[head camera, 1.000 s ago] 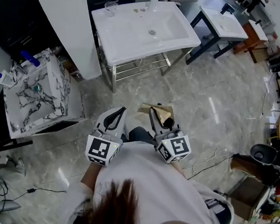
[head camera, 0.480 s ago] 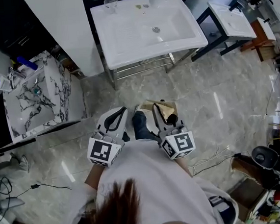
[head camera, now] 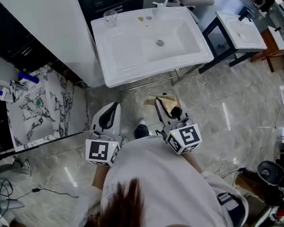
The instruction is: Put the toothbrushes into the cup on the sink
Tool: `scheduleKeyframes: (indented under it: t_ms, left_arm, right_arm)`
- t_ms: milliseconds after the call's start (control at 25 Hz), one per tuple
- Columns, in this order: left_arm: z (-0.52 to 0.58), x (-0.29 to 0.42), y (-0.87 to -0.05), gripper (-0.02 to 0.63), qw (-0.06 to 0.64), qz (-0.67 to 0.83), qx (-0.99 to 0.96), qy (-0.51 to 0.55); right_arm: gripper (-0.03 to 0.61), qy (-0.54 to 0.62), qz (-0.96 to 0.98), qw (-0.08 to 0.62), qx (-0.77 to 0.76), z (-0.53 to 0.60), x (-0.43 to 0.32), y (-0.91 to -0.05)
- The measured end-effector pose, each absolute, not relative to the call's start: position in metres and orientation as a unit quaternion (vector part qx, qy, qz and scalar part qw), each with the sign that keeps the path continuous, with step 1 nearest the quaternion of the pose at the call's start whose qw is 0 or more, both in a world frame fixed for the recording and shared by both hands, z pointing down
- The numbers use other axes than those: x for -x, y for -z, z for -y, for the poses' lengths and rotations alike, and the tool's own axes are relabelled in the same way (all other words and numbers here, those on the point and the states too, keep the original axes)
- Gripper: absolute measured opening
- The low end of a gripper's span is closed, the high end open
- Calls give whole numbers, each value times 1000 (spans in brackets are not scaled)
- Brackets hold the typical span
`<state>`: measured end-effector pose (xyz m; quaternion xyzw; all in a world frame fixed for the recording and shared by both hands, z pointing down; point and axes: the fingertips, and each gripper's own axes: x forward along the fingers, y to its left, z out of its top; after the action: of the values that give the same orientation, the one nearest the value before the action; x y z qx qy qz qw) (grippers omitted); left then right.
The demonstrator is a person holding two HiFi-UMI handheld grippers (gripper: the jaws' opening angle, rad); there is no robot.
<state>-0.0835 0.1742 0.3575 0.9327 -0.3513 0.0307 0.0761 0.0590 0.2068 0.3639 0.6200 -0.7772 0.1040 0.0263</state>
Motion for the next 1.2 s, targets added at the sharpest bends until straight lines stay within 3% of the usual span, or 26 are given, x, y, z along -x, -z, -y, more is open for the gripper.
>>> scheduleKeyframes:
  t_ms: [600,1200]
  left_arm:
    - [-160,26,-354,15,81,372,-924,-23]
    - [-134,8,-367,15,107,367,-924,-33]
  right_arm:
    - [115,-108,773,23,-625,-197,-138,-367]
    - [115,-135,756,24,-640,-181,-165,-384]
